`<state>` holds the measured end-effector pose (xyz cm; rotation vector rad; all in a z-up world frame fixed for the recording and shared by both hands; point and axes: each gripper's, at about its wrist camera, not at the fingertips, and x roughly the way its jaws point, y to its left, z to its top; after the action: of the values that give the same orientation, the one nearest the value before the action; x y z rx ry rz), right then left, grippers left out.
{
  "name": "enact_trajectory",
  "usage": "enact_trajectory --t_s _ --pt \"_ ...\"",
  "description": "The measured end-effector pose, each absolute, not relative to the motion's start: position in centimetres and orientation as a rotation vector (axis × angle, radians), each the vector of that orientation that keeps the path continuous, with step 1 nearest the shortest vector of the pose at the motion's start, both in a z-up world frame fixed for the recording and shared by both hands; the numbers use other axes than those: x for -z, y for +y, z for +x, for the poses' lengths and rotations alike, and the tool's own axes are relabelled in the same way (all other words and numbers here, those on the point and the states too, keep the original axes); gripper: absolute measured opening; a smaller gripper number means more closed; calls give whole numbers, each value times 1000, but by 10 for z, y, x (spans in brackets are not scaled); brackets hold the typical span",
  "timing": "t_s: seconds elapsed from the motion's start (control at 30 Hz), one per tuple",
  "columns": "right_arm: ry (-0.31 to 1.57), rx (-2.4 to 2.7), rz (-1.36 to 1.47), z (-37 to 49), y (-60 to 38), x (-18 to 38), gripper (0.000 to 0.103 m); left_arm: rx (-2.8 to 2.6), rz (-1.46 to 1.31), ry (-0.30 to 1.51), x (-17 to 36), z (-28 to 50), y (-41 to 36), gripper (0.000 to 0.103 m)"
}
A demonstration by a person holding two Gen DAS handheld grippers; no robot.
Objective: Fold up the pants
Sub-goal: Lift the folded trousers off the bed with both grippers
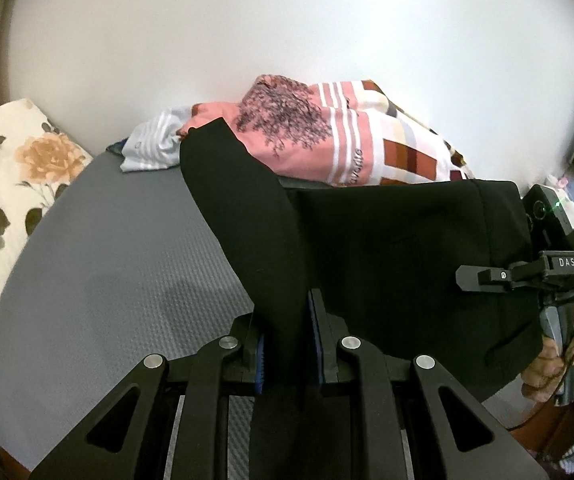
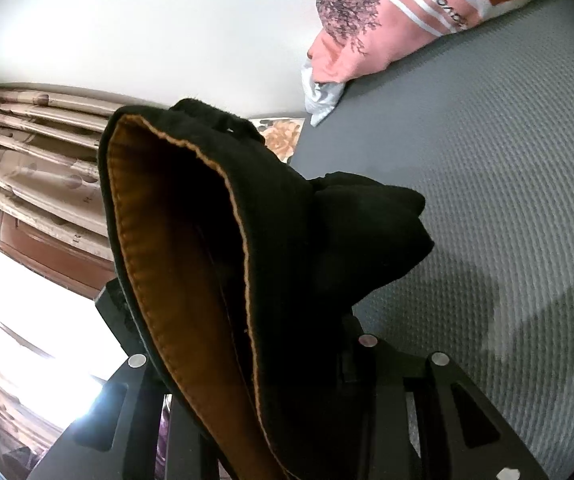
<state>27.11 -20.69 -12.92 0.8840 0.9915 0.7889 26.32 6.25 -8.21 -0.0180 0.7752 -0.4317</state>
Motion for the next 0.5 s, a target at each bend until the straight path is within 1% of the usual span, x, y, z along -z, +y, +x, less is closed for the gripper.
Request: enact_trajectory --t_s 0.23,0.5 --pt "965 -817 892 292 -203 121 30 397 -23 741 74 289 74 18" --pt "962 -840 922 321 -189 127 30 359 -8 723 72 321 85 18"
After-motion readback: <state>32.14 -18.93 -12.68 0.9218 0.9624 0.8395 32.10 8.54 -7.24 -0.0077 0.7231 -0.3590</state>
